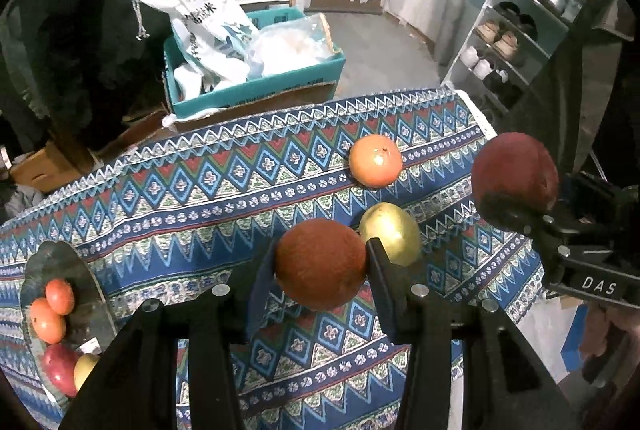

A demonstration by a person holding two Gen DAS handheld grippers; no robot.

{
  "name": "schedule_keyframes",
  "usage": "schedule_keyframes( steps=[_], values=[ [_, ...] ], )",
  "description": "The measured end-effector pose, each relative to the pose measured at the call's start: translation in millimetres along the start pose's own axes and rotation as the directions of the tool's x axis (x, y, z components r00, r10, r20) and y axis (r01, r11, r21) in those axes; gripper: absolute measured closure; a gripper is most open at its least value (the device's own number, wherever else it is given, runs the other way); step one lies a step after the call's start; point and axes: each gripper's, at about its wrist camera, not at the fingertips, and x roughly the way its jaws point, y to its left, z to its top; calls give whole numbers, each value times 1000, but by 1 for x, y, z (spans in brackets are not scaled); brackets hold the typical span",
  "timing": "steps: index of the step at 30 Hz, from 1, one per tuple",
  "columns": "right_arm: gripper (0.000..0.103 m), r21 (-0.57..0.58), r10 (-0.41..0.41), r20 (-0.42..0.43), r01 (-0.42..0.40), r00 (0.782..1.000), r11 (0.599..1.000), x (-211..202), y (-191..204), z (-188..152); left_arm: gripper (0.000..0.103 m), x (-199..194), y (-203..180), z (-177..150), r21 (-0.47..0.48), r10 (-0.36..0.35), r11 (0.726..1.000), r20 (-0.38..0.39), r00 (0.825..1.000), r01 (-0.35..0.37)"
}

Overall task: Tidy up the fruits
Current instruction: 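Lift the orange with the left tool while the right tool carries the apple toward the plate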

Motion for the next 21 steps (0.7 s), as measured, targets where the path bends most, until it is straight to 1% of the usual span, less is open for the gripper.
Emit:
schedule_keyframes(
  steps=[11,21],
  values=[
    [27,-51,43,55,-40,998,998,-29,29,9,57,-40,14,-9,8,8,1000,58,998,-9],
    [27,-82,93,72,-87,993,993,-40,57,16,57,-69,30,-21,0,18,1000,95,995,-18]
  ],
)
